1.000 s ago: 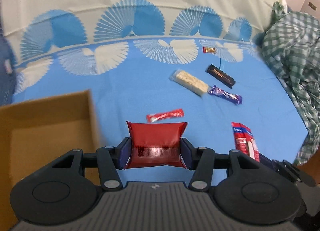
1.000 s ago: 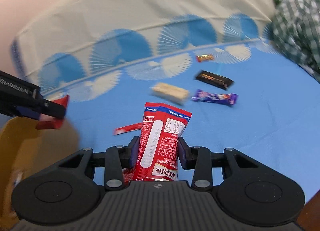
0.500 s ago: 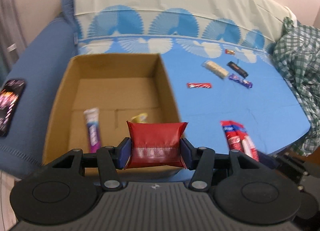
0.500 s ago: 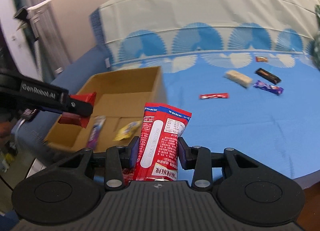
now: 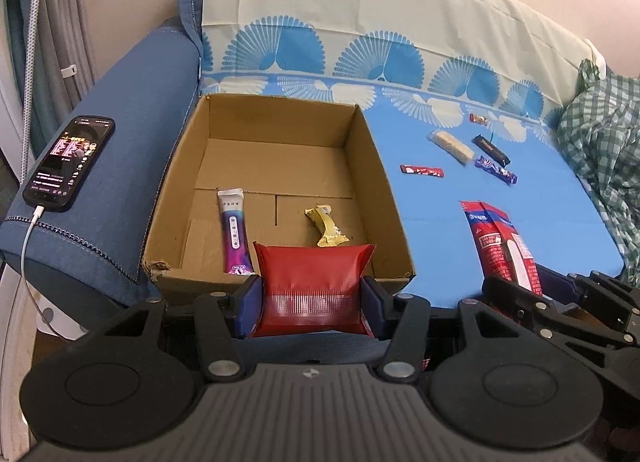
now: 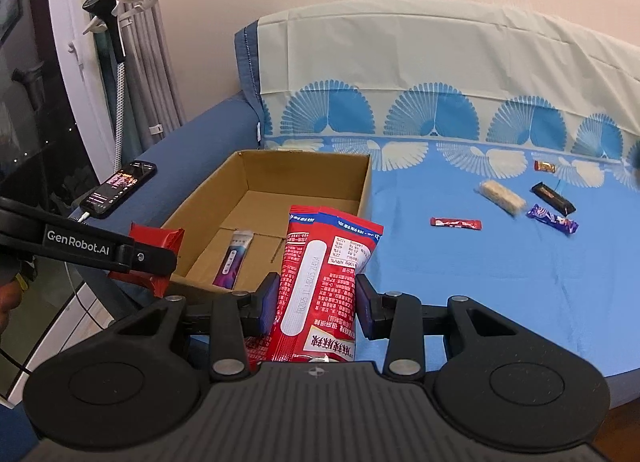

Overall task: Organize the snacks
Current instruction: 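Carry the red wrapper and red-white packet over the box with both tools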

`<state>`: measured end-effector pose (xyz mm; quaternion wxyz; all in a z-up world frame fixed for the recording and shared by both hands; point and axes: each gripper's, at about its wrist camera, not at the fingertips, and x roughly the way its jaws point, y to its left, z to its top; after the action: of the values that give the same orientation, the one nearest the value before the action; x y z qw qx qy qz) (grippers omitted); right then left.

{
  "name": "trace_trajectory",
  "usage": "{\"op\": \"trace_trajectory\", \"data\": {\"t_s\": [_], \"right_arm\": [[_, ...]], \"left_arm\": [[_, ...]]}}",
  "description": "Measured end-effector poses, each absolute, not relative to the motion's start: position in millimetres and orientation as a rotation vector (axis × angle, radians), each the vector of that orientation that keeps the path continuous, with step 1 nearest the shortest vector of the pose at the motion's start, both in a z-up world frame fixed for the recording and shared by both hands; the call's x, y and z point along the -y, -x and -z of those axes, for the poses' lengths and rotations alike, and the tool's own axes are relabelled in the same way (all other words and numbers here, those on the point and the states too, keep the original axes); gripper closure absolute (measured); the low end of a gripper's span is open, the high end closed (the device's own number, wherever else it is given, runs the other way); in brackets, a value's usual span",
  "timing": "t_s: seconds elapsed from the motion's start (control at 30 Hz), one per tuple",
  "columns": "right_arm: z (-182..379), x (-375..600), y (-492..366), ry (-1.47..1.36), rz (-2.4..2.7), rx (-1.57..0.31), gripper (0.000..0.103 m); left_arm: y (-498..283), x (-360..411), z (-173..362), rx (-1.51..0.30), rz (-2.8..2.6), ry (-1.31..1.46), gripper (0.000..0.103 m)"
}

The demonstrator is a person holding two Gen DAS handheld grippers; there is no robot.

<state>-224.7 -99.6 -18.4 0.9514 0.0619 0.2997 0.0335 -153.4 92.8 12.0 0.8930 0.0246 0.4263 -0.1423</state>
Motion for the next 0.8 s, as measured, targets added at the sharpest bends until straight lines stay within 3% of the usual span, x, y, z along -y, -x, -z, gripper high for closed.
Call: {"op": "trace_trajectory", "data": {"t_s": [0.8], "right_arm": [[15.7, 92.3, 227.6, -0.086, -0.075, -0.615, 0.062]], "left_arm": [[158.0, -97.2, -15.7, -0.860, 0.297, -0.033, 0.045]]}}
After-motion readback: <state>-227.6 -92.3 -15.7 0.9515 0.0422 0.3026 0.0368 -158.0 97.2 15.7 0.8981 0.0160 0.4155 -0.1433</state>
